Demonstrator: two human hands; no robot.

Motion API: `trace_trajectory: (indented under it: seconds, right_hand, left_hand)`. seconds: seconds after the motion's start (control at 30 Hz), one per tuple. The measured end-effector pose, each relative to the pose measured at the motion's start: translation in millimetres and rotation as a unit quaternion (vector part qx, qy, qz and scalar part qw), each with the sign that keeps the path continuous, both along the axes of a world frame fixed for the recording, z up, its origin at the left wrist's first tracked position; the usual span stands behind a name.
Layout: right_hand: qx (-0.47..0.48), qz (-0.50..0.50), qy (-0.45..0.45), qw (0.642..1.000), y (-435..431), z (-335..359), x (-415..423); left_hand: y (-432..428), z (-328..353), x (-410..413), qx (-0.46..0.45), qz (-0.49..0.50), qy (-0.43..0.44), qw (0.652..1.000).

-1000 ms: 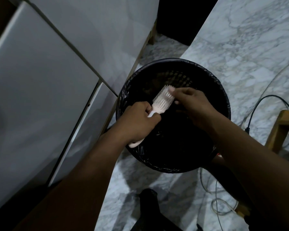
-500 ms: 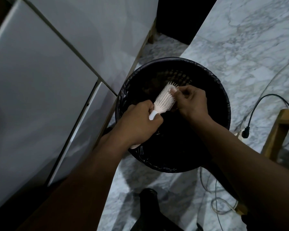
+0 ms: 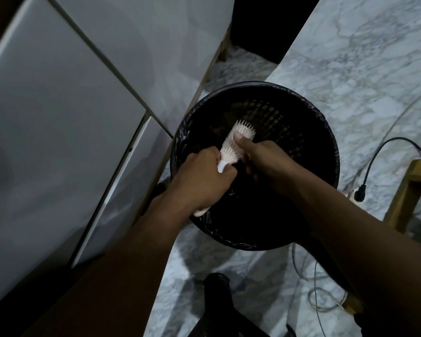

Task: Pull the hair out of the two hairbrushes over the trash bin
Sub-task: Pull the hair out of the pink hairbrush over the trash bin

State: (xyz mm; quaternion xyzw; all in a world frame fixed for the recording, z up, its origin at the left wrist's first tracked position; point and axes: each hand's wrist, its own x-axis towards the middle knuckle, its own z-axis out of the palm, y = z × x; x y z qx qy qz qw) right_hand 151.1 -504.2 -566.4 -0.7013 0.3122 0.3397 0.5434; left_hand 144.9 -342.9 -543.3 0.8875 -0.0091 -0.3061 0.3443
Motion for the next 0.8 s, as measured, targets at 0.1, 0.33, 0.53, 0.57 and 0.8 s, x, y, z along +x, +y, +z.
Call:
trace_trajectory:
  seconds: [0.1,0.33,0.53,0.57,0.8]
  right_hand:
    - [0.054,-0.033,-0.026,0.998,1,-7,-1]
    - [0.230,-0.117,-0.014,0.966,-3,-11,-1]
    - [0.296,-0.141,0.023,0.944,-4,-9,-1]
    - [0.285,-0.138,0.022,0.948,-3,-8,-1]
    - [0.002,-0.146,-0.069,0.987,-5,-3,-20]
  left_hand:
    - [0,-3,-1,-0.001,0.009,0.002,1.000]
    - [-1,-6,6,-0.044,0.066,0.056,0.995]
    - [3,-9,7,-0.078,0.112,0.083,0.987]
    - [5,-10,6,-0.075,0.117,0.083,0.987]
    - [11,-19,-28,-0.014,0.163,0.070,0.984]
